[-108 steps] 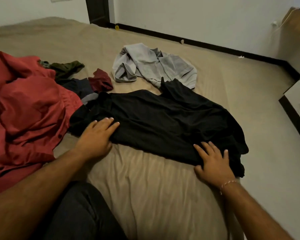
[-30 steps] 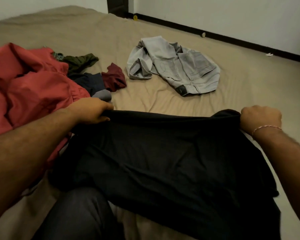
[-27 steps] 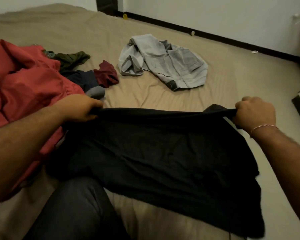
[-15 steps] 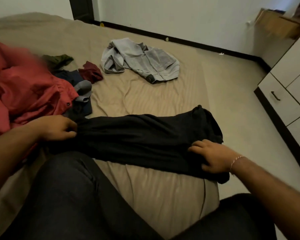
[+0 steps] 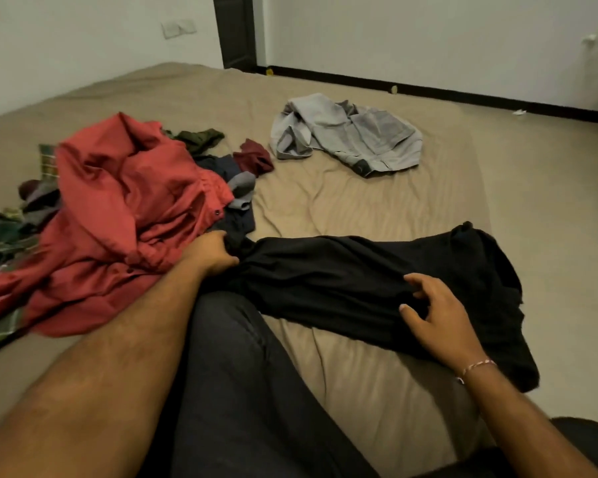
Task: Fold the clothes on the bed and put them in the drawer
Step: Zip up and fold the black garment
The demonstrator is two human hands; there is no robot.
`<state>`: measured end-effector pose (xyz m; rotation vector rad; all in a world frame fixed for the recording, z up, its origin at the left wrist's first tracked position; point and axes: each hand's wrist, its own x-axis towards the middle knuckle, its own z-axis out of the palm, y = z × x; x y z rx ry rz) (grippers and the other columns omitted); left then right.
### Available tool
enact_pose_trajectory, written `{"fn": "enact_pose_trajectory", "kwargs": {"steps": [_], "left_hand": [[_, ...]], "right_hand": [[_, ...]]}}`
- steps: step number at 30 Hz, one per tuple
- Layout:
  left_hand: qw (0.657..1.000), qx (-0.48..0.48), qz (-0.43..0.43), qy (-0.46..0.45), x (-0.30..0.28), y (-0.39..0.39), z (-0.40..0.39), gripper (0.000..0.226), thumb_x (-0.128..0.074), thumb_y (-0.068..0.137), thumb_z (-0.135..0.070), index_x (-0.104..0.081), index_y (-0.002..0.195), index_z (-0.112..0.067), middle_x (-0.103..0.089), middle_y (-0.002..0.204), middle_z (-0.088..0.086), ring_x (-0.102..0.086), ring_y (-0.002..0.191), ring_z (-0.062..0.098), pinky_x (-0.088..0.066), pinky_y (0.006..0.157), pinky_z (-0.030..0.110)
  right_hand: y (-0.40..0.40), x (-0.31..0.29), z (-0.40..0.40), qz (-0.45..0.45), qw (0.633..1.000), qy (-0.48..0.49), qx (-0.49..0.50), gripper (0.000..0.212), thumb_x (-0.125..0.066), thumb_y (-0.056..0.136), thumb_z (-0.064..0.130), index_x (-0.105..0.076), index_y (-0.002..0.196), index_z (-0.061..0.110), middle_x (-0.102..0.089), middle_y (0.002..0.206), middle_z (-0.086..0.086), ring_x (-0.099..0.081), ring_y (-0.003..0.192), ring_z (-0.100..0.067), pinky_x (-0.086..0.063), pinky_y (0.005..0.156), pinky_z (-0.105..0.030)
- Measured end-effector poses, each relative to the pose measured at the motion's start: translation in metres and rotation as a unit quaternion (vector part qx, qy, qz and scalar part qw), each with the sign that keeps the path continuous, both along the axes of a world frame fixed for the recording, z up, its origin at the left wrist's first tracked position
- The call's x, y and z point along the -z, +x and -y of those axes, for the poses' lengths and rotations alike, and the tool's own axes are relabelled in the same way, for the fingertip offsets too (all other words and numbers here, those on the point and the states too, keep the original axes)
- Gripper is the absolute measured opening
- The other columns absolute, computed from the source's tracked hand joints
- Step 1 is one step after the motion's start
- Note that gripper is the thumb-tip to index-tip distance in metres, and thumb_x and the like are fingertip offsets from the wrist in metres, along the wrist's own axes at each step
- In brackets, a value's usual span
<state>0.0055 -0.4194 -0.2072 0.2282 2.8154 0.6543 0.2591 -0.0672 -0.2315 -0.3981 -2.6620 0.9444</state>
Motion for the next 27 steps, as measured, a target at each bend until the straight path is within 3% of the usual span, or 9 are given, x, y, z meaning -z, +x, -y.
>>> {"fn": "enact_pose_trajectory", "kwargs": {"steps": [5,10,12,14,16,19,21,24,27], "left_hand": [[0.984,-0.073,0.014,0.162,-0.032,0.010,-0.035,0.021,-0.077,0.081,-0.023,-0.065,0.082,-0.006,-0.069,0.080,0.015,-0.067,0.077,0.033,-0.052,0.068,0.043],[0.885,0.006,0.187,0.426,-0.063,0.045,-0.121,0.037,-0.063,0.099,-0.049,-0.065,0.096,-0.012,-0.069,0.078,0.007,-0.067,0.068,0.025,-0.052,0.060,0.032],[0.878,0.013,0.120,0.463,-0.049,0.050,-0.136,0.031,-0.058,0.103,-0.040,-0.065,0.091,-0.013,-0.070,0.078,0.009,-0.063,0.062,0.022,-0.048,0.058,0.031],[0.893,-0.034,-0.012,0.449,-0.023,0.043,-0.131,0.025,-0.064,0.097,-0.031,-0.066,0.078,-0.015,-0.070,0.074,0.008,-0.061,0.063,0.023,-0.053,0.063,0.038],[0.928,-0.105,-0.092,0.346,-0.005,0.032,-0.114,0.023,-0.064,0.090,-0.030,-0.066,0.076,-0.012,-0.070,0.073,0.008,-0.063,0.068,0.024,-0.057,0.072,0.044],[0.982,-0.079,0.015,0.172,0.002,0.030,-0.106,0.036,-0.063,0.093,-0.039,-0.067,0.086,-0.005,-0.072,0.080,0.016,-0.071,0.077,0.034,-0.058,0.075,0.043],[0.978,-0.051,0.138,0.146,0.003,0.040,-0.112,0.049,-0.063,0.095,-0.053,-0.064,0.095,-0.005,-0.071,0.086,0.016,-0.071,0.080,0.035,-0.060,0.072,0.045],[0.980,-0.021,0.143,0.141,0.015,0.049,-0.122,0.047,-0.073,0.089,-0.046,-0.056,0.118,-0.013,-0.067,0.110,0.008,-0.066,0.101,0.028,-0.058,0.085,0.044],[0.969,-0.028,0.133,0.207,0.017,0.051,-0.127,0.044,-0.073,0.087,-0.022,-0.052,0.125,-0.016,-0.067,0.116,0.009,-0.067,0.103,0.025,-0.056,0.096,0.046]], "right_hand": [[-0.023,0.000,0.015,-0.019,0.992,-0.100,0.080,0.046,-0.075,0.090,0.017,-0.059,0.132,0.026,-0.061,0.124,0.009,-0.060,0.101,-0.002,-0.049,0.089,-0.027],[-0.037,0.009,0.030,-0.024,0.942,-0.298,0.151,0.039,-0.072,0.093,0.013,-0.060,0.128,0.027,-0.064,0.121,0.008,-0.063,0.098,-0.002,-0.052,0.104,-0.038],[-0.032,0.014,0.031,-0.017,0.941,-0.301,0.155,0.041,-0.071,0.094,0.014,-0.058,0.131,0.027,-0.062,0.126,0.006,-0.062,0.101,-0.001,-0.051,0.101,-0.034],[-0.024,0.022,0.027,-0.009,0.948,-0.272,0.166,0.044,-0.071,0.094,0.015,-0.057,0.134,0.025,-0.059,0.134,0.005,-0.061,0.108,-0.006,-0.047,0.094,-0.027],[-0.014,0.025,0.029,-0.015,0.953,-0.245,0.177,0.045,-0.071,0.093,0.014,-0.056,0.134,0.026,-0.054,0.137,0.006,-0.058,0.116,-0.009,-0.050,0.095,-0.028],[-0.009,0.014,0.039,-0.109,0.973,-0.139,0.147,0.043,-0.070,0.090,0.009,-0.061,0.129,0.025,-0.053,0.124,0.010,-0.058,0.109,-0.012,-0.053,0.095,-0.034],[-0.015,0.001,0.052,-0.155,0.981,-0.101,0.060,0.041,-0.069,0.090,0.006,-0.064,0.126,0.025,-0.058,0.114,0.010,-0.061,0.099,-0.011,-0.054,0.088,-0.028],[-0.034,-0.007,0.077,-0.089,0.981,-0.152,-0.082,0.041,-0.066,0.096,0.021,-0.060,0.136,0.030,-0.058,0.126,0.013,-0.059,0.115,-0.006,-0.051,0.096,-0.022],[-0.063,0.007,0.094,0.037,0.981,-0.184,-0.044,0.056,-0.055,0.100,0.045,-0.043,0.154,0.033,-0.038,0.158,0.009,-0.038,0.145,-0.011,-0.034,0.120,-0.034]]}}
